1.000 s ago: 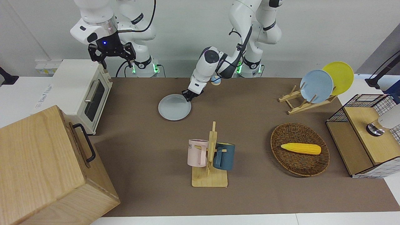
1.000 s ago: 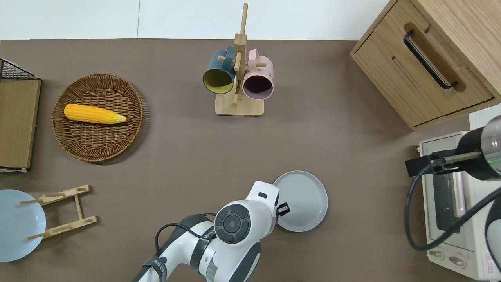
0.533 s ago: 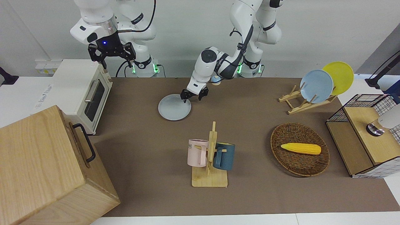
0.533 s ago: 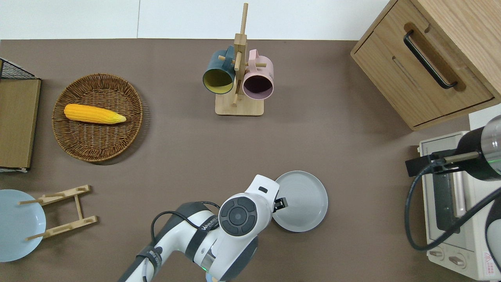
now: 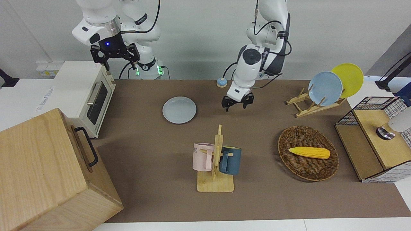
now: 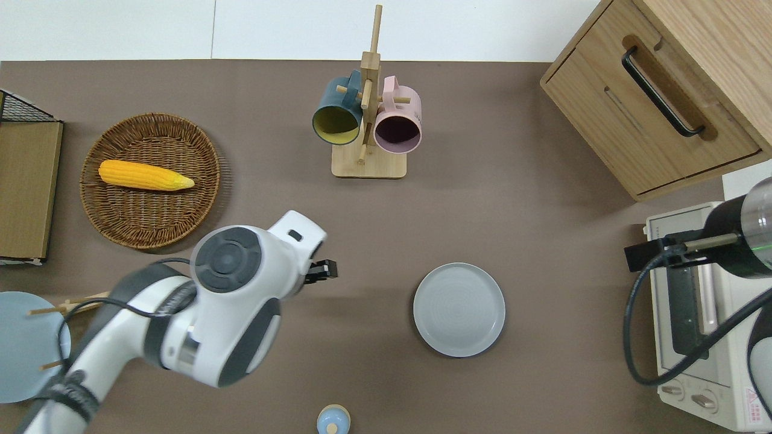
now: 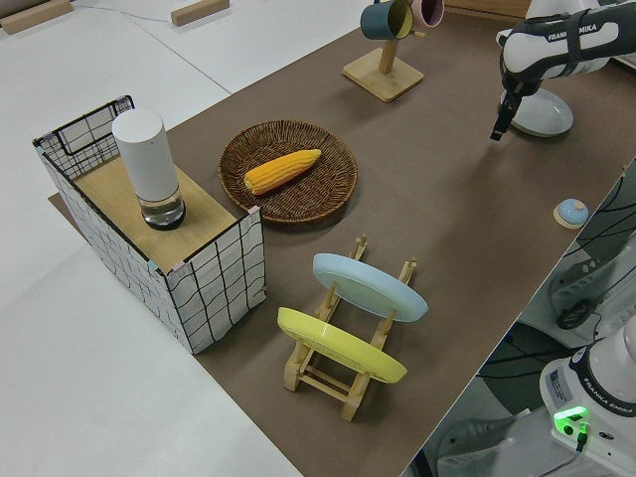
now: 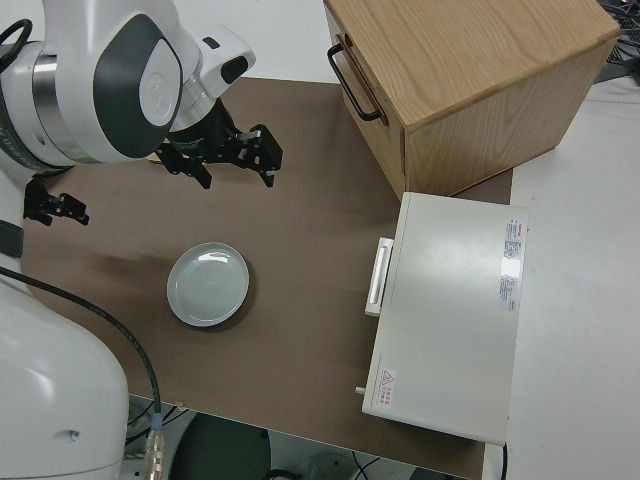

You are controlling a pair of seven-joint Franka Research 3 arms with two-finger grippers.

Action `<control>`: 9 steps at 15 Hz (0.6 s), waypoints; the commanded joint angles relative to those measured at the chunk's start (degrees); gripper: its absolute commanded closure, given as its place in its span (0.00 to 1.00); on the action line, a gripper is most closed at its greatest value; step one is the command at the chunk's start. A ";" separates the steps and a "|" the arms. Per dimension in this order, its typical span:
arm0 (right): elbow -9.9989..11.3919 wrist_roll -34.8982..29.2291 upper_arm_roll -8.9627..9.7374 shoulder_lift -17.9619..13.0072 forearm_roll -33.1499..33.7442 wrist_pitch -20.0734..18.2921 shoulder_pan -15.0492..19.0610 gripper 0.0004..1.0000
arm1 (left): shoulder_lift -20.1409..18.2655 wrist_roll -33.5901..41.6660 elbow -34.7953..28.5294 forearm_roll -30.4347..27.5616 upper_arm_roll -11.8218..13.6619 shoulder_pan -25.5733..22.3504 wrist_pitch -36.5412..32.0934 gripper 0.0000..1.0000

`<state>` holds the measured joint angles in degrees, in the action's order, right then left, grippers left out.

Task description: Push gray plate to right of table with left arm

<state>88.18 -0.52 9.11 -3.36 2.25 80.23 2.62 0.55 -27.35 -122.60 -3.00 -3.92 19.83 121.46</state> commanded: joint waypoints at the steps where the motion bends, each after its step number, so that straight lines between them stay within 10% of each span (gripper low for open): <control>1: 0.23 0.43 0.30 -0.60 -0.05 -0.68 0.46 0.00 | -6.34 13.87 -0.19 1.07 1.37 -7.06 -7.36 0.00; 9: 0.23 0.43 0.30 -0.60 -0.05 -0.68 0.46 0.00 | -10.04 20.84 15.01 1.33 1.90 -16.05 -28.27 0.00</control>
<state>88.18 -0.52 9.11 -3.36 2.25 80.23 2.62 -9.75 -7.48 -113.41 -2.95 -1.89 5.84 99.86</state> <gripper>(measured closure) 0.004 0.000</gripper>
